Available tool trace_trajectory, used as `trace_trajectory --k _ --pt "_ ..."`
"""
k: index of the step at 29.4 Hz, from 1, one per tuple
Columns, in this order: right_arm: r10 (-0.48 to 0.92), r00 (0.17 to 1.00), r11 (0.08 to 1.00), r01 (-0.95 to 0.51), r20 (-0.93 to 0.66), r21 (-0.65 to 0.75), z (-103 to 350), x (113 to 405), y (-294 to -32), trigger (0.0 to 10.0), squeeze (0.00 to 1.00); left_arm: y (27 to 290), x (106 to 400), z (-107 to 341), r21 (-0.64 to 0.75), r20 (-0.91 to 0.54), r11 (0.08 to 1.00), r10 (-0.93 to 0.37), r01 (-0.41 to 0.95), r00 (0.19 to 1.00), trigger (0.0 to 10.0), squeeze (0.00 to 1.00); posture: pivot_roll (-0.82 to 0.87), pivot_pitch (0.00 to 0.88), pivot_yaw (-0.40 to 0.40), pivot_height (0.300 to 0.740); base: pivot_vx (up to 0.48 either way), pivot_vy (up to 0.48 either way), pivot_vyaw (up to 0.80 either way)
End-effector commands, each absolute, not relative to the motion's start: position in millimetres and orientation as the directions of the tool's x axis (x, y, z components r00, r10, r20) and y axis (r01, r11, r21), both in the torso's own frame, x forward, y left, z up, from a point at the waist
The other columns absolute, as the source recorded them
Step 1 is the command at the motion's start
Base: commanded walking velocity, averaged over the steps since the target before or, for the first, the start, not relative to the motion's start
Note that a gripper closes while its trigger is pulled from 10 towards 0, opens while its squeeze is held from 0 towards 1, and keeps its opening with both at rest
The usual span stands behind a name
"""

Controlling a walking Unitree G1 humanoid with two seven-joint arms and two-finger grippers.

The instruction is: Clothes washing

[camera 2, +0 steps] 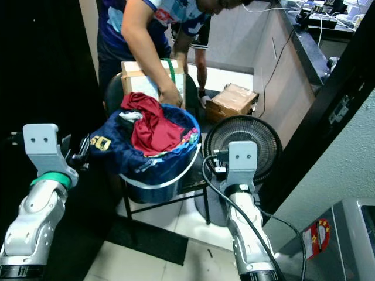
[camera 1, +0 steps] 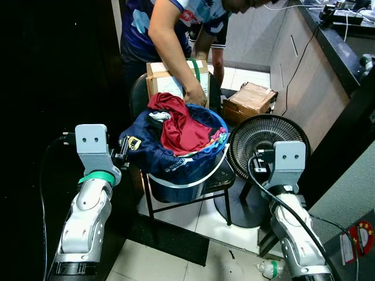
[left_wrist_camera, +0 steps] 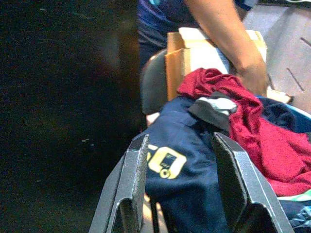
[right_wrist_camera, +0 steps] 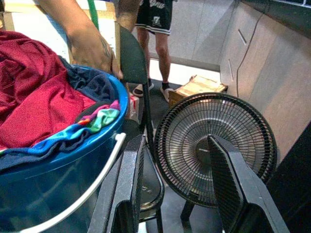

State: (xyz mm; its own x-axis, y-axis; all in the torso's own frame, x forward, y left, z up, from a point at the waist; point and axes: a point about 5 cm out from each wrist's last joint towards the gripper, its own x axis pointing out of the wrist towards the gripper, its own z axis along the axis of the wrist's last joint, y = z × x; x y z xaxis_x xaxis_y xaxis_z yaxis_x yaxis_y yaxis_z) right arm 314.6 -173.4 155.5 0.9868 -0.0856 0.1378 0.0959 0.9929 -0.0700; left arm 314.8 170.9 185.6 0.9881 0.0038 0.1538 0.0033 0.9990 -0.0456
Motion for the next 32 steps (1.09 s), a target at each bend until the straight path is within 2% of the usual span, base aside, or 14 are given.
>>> trace_trajectory --k 1,6,10,18,25,29,32 --pt "-0.090 0.988 0.993 0.099 0.128 -0.066 150.7 313.3 -172.4 10.0 0.00 168.2 313.1 180.4 -0.052 0.144 0.999 -0.007 0.015 0.990 10.0 0.00 0.08 0.000 0.043 0.740 0.000 0.000 0.00" --pt "-0.089 0.988 0.993 0.097 0.125 -0.065 148.9 313.3 -169.6 10.0 0.00 161.8 313.5 182.2 -0.030 0.165 0.998 -0.046 0.052 0.985 10.0 0.00 0.08 0.000 0.042 0.740 0.000 0.000 0.00" --pt "-0.080 0.989 0.994 0.089 0.126 -0.068 146.8 313.3 -167.2 10.0 0.00 156.8 313.8 182.4 -0.008 0.170 0.997 -0.073 0.076 0.983 10.0 0.00 0.08 0.000 0.040 0.740 0.000 -0.480 0.00" --pt "-0.066 0.989 0.995 0.074 0.131 -0.064 145.9 314.6 -166.3 10.0 0.00 154.1 316.1 184.7 -0.034 0.173 0.996 -0.072 0.079 0.982 10.0 0.00 0.08 0.000 0.038 0.740 0.000 0.000 0.00" --pt "-0.047 0.989 0.998 0.051 0.141 -0.030 147.3 318.1 -164.8 10.0 0.00 147.0 320.3 188.2 0.014 0.189 0.996 -0.092 0.091 0.978 10.0 0.00 0.09 0.000 0.022 0.740 0.000 0.000 0.00" --pt "0.070 0.982 0.997 -0.071 0.178 0.000 157.6 325.5 -150.7 10.0 0.00 144.4 323.1 191.3 0.024 0.201 0.995 -0.097 0.094 0.975 10.0 0.00 0.08 0.000 0.033 0.740 0.000 0.000 0.00" --pt "0.153 0.979 0.988 -0.157 0.138 0.015 157.1 328.9 -141.6 10.0 0.00 142.7 325.4 191.1 0.040 0.193 0.995 -0.096 0.090 0.977 10.0 0.00 0.08 0.000 0.026 0.740 0.000 0.000 0.00"
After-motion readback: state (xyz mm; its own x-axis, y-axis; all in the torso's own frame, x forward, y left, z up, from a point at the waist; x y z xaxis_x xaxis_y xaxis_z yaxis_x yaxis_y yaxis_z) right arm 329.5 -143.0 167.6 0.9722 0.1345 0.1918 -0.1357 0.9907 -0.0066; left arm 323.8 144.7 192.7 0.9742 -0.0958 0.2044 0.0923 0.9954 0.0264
